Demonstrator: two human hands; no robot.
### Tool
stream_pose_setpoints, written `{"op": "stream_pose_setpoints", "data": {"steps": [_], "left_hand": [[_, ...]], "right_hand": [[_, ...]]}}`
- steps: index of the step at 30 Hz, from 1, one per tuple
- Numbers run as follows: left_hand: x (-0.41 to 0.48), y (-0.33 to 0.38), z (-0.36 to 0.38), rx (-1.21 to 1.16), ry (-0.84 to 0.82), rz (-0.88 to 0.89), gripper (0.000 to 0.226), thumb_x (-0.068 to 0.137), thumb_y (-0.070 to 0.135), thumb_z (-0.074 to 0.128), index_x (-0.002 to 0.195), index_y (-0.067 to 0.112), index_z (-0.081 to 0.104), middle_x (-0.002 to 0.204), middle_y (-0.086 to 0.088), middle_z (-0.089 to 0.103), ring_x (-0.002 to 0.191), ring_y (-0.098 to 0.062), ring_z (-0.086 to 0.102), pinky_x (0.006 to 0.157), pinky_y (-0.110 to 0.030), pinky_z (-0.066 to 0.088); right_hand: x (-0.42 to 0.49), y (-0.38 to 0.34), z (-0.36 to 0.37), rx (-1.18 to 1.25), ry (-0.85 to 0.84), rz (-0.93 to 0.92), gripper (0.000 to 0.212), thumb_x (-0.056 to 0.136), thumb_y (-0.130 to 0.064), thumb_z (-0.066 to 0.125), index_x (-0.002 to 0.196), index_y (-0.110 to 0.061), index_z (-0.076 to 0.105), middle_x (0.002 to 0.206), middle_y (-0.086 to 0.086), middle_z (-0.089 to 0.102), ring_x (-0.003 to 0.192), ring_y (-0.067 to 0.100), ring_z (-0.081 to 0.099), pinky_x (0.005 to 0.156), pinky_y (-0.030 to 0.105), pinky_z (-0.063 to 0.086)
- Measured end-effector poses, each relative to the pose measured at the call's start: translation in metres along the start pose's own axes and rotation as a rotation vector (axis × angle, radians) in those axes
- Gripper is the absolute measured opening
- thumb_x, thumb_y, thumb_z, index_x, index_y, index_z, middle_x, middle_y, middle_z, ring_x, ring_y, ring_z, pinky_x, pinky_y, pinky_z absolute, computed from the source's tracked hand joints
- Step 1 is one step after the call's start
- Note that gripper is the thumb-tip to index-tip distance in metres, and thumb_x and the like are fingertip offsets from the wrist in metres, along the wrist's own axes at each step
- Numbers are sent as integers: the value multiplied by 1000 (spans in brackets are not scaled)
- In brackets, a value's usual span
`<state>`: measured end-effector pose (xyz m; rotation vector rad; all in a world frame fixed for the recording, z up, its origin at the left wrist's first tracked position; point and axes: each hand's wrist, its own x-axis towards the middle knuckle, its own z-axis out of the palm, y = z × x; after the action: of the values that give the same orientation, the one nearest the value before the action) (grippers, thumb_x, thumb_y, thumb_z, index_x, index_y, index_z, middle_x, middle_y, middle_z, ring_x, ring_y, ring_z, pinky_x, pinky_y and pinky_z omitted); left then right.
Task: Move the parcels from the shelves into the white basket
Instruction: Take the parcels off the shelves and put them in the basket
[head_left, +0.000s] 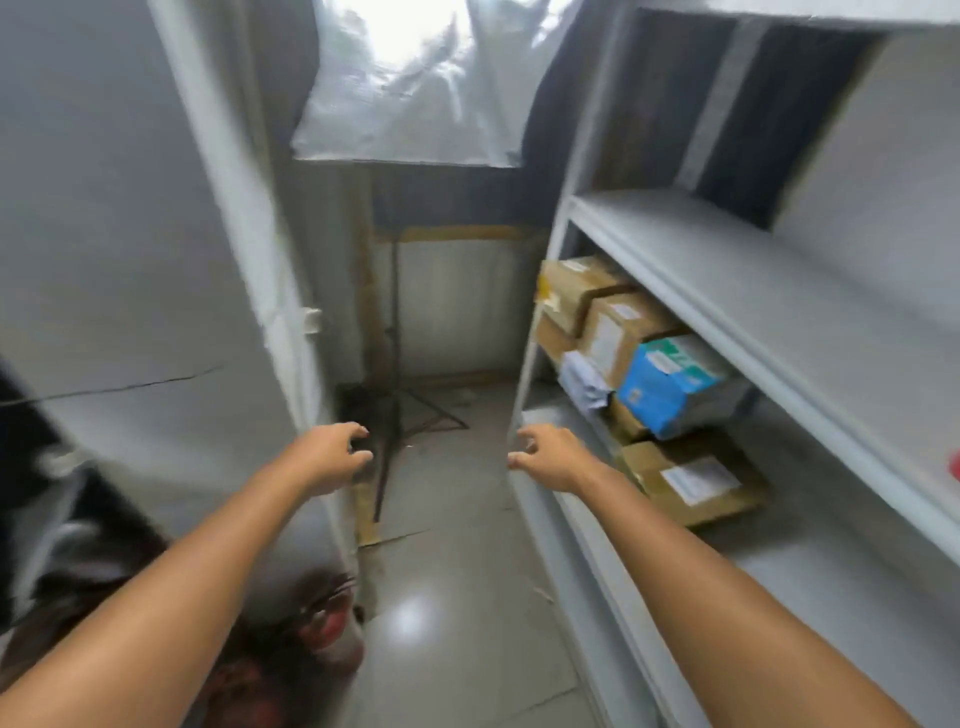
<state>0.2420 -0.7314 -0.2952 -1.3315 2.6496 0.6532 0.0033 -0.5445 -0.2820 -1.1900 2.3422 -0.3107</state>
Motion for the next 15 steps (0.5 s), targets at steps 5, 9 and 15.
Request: {"op": "stream_pose_setpoints", "data": {"steps": [5,9,15], "left_hand": [[62,100,33,69,-105,204,45,91,44,54,134,31,49,124,0,63,113,-22,58,95,-33,47],[95,174,71,79,-159,316,45,89,44,56,131,31,52,122,-1,64,112,-24,59,95,-34,47],[136,241,131,35,-256,372,42,91,37,59,131,23,56,119,-6,66,110,-26,60,93,-32,48]], "right_hand": [[-19,102,-22,181,96,281,56,91,-42,59,140,-17,47,136,9,57,123,28,53,100,34,43],[-27,176,-22,295,209,435,53,88,-40,62,135,-17,54,134,10,59,121,28,55,100,32,45],[-20,244,-4,516,351,576,46,91,-37,61,131,-16,55,128,9,62,112,28,58,93,35,49]]}}
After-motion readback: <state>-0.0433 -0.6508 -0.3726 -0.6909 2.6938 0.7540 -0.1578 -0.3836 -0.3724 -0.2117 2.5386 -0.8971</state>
